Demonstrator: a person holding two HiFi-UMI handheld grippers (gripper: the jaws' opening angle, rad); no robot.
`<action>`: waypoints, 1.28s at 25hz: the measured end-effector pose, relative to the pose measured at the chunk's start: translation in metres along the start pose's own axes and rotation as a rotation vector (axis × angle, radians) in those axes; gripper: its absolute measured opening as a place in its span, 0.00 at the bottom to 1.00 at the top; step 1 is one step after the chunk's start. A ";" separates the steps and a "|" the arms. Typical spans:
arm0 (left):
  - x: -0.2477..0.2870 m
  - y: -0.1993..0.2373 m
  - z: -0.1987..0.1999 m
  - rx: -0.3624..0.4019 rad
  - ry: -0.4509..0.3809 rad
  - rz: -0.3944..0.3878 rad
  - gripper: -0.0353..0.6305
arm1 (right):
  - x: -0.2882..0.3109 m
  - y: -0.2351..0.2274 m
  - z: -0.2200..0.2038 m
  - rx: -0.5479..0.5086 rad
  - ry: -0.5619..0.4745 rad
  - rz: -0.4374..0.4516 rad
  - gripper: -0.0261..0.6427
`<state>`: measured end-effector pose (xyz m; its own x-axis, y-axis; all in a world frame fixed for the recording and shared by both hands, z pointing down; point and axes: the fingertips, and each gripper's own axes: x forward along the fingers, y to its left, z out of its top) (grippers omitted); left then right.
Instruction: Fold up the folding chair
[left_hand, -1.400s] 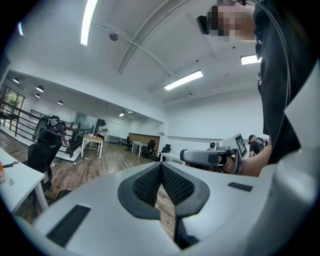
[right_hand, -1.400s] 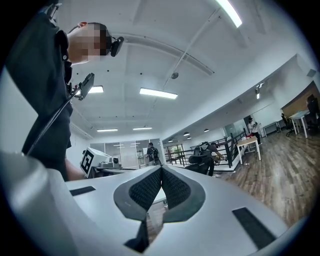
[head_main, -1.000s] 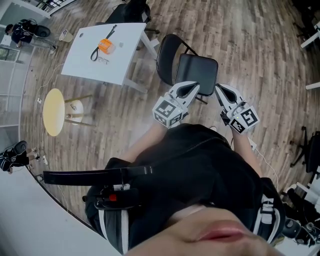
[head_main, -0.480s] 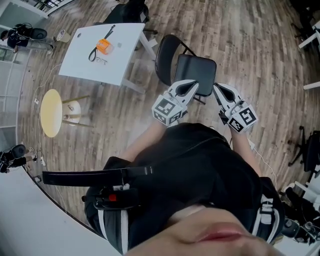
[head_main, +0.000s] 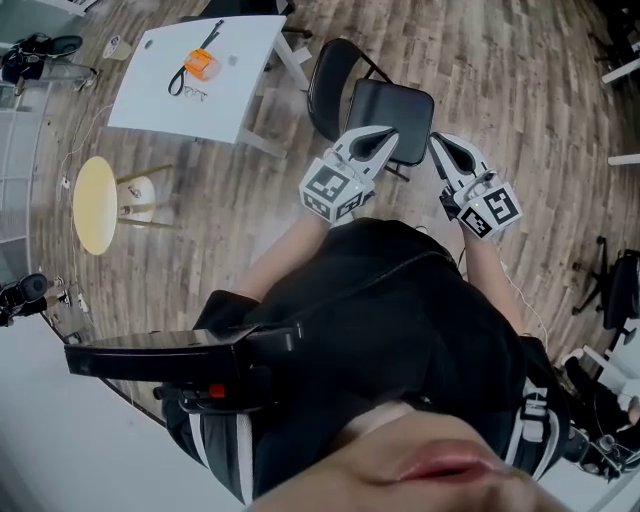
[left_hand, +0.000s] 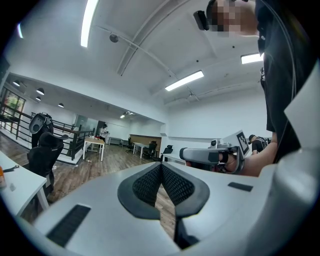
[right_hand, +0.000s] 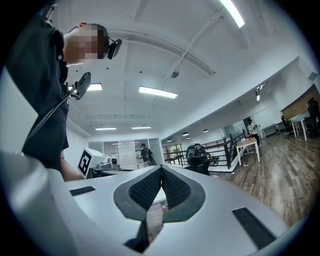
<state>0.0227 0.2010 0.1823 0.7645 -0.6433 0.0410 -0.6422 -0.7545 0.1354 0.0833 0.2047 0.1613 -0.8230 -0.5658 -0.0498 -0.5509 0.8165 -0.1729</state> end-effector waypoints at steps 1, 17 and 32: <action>0.001 0.002 0.000 0.003 0.002 0.002 0.06 | 0.001 -0.002 -0.001 0.003 0.004 -0.003 0.05; -0.014 0.121 -0.054 -0.054 0.167 -0.005 0.06 | 0.054 -0.050 -0.086 0.130 0.135 -0.163 0.05; -0.007 0.271 -0.177 -0.213 0.509 0.205 0.25 | 0.058 -0.161 -0.237 0.327 0.337 -0.233 0.06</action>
<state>-0.1471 0.0241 0.3942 0.5902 -0.5904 0.5506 -0.7948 -0.5444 0.2681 0.0918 0.0675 0.4196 -0.7121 -0.6160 0.3369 -0.6972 0.5639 -0.4426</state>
